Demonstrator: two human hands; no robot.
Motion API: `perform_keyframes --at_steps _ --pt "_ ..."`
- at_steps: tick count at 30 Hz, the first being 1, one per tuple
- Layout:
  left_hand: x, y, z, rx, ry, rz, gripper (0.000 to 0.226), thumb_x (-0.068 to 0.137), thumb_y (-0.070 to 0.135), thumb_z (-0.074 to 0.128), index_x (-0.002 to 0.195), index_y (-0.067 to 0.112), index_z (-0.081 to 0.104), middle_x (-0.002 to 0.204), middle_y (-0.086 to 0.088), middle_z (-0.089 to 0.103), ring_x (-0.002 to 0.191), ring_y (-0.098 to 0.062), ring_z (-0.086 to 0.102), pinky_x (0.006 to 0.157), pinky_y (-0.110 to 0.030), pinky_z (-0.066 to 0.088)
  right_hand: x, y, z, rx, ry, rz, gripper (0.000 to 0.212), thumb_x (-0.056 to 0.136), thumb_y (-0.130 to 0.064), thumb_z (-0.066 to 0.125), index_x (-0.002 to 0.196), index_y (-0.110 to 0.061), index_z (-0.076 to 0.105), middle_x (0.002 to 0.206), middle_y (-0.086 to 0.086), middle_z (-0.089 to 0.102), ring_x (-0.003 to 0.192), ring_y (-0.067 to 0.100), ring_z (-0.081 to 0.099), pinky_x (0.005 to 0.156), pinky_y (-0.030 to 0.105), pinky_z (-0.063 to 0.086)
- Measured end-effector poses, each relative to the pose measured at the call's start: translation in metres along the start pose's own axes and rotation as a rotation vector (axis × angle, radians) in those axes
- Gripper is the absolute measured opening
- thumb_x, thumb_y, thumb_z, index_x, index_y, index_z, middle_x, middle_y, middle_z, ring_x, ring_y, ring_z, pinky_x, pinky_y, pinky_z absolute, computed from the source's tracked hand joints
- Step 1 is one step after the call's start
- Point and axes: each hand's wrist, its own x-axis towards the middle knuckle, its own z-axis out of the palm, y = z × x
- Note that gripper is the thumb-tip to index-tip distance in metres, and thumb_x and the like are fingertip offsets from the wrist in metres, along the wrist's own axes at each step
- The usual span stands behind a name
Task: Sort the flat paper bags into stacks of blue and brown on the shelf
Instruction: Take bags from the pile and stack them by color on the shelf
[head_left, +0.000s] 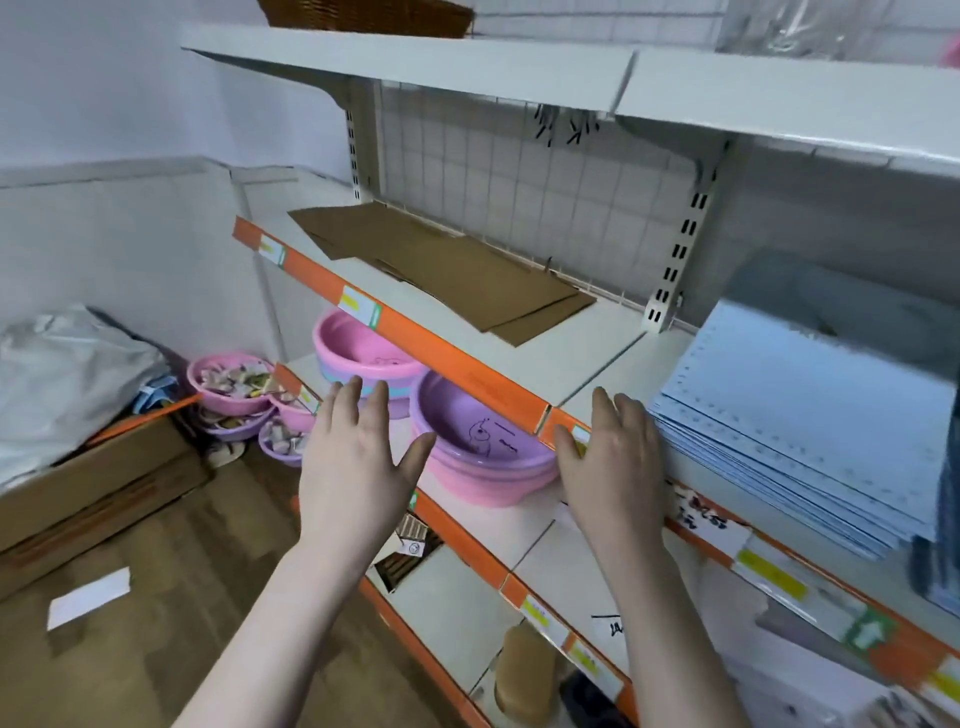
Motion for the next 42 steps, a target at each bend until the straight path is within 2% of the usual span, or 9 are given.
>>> perform_keyframes --at_steps 4,9,13,16,20,27,33,38,42 --pt "0.033 -0.033 0.014 -0.012 -0.028 0.025 0.061 0.068 0.026 0.082 0.111 -0.010 0.060 0.113 -0.034 0.058 0.106 -0.052 0.055 0.086 -0.060 0.046 0.024 -0.024 0.022 -0.069 -0.035 0.002 0.057 0.091 -0.034 0.057 0.136 -0.001 0.046 0.132 0.019 0.050 0.124 0.032 0.044 0.104 0.042 0.036" --pt "0.089 -0.062 0.043 -0.018 -0.071 0.083 0.059 0.069 0.025 0.082 0.112 -0.010 0.060 0.114 -0.035 0.057 0.106 -0.051 0.055 0.087 -0.057 0.047 0.059 -0.047 0.060 -0.032 -0.026 0.059 0.054 0.087 -0.027 0.063 0.131 0.002 0.051 0.124 0.022 0.055 0.116 0.037 0.049 0.098 0.045 0.039" --pt "0.154 -0.080 0.075 -0.027 -0.093 0.122 0.061 0.077 0.031 0.074 0.122 -0.006 0.056 0.128 -0.030 0.051 0.121 -0.047 0.046 0.098 -0.052 0.040 0.102 -0.067 0.094 -0.043 -0.057 0.098 0.057 0.092 -0.035 0.055 0.139 -0.006 0.042 0.138 0.016 0.045 0.129 0.031 0.038 0.107 0.039 0.030" --pt "0.211 -0.086 0.097 -0.042 -0.128 0.173 0.061 0.081 0.033 0.070 0.126 -0.004 0.054 0.132 -0.028 0.048 0.126 -0.043 0.041 0.106 -0.047 0.033 0.139 -0.080 0.116 -0.020 -0.042 0.129 0.058 0.094 -0.038 0.050 0.142 -0.009 0.038 0.140 0.014 0.043 0.131 0.028 0.036 0.109 0.037 0.029" --pt "0.281 -0.088 0.128 -0.030 -0.183 0.245 0.061 0.084 0.044 0.063 0.126 0.001 0.054 0.132 -0.025 0.048 0.126 -0.040 0.041 0.106 -0.044 0.032 0.181 -0.092 0.132 -0.004 -0.090 0.226 0.058 0.096 -0.043 0.043 0.145 -0.015 0.030 0.147 0.008 0.033 0.135 0.024 0.030 0.111 0.035 0.026" --pt "0.366 -0.094 0.178 0.022 -0.389 0.304 0.068 0.088 0.057 0.045 0.137 0.009 0.042 0.142 -0.019 0.038 0.135 -0.035 0.029 0.109 -0.041 0.025 0.204 -0.100 0.150 -0.117 -0.169 0.340 0.060 0.097 -0.047 0.038 0.148 -0.016 0.026 0.148 0.009 0.032 0.136 0.025 0.030 0.112 0.035 0.026" --pt "0.407 -0.094 0.208 0.053 -0.618 0.296 0.080 0.083 0.070 0.039 0.134 0.008 0.042 0.134 -0.023 0.044 0.124 -0.040 0.040 0.101 -0.046 0.035 0.204 -0.112 0.164 -0.227 -0.182 0.455 0.063 0.096 -0.050 0.037 0.146 -0.012 0.027 0.139 0.013 0.041 0.127 0.029 0.038 0.105 0.035 0.030" --pt "0.424 -0.096 0.216 0.027 -0.684 0.278 0.088 0.073 0.078 0.047 0.123 0.006 0.048 0.124 -0.020 0.053 0.116 -0.039 0.047 0.094 -0.043 0.040 0.207 -0.121 0.177 -0.285 -0.157 0.518 0.065 0.094 -0.055 0.037 0.143 -0.012 0.032 0.135 0.013 0.045 0.126 0.030 0.039 0.105 0.036 0.030" --pt "0.433 -0.096 0.218 0.016 -0.701 0.226 0.092 0.067 0.076 0.059 0.125 0.005 0.047 0.131 -0.022 0.046 0.122 -0.040 0.042 0.098 -0.046 0.039 0.207 -0.121 0.177 -0.251 -0.128 0.539 0.067 0.092 -0.055 0.042 0.142 -0.010 0.036 0.136 0.012 0.046 0.127 0.029 0.039 0.107 0.033 0.028"
